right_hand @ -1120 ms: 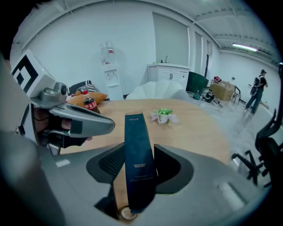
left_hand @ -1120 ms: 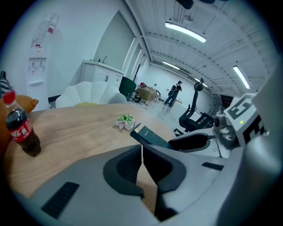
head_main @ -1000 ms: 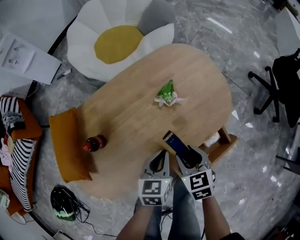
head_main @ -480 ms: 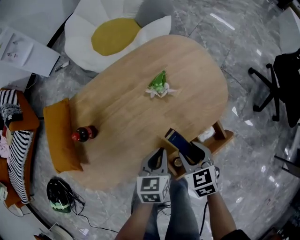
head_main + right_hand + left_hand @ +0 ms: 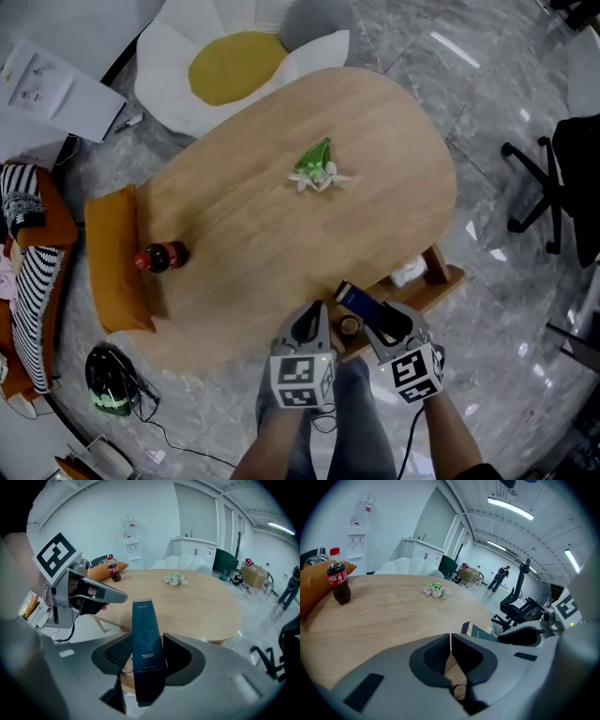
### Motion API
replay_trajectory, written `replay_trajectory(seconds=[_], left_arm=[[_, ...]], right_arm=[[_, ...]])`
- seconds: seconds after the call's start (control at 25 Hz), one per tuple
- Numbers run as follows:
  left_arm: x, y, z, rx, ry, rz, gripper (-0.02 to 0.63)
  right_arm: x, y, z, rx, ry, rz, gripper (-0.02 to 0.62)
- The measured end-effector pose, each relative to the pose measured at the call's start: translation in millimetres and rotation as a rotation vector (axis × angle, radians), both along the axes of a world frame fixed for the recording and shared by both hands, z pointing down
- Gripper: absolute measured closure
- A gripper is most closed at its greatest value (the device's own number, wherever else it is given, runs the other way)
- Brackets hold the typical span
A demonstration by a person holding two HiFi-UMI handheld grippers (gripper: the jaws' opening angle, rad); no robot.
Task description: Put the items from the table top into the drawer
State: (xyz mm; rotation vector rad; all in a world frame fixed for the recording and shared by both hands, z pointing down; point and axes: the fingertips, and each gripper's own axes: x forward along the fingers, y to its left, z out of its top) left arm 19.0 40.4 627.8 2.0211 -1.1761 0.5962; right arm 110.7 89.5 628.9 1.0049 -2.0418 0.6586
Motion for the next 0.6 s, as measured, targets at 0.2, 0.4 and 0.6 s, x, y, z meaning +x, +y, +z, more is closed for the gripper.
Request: replay_trajectory(seconds=[0.2,0.4,0.6], left_arm=[[13,15,6,-0.010,-0.003,0.009,0.589],[21,27,16,-0.030,-0.011,0.010,0.589],[18,38,24,-0.051,-0.027,-0.004,0.589]], right_arm=[[3,11,11,-0.031,0.006,-0.056,0.393],[0,23,24,-0.062,-0.005,-0.123,0.393],[2,35,34,-0.089,0.003,-0.207,0.393]])
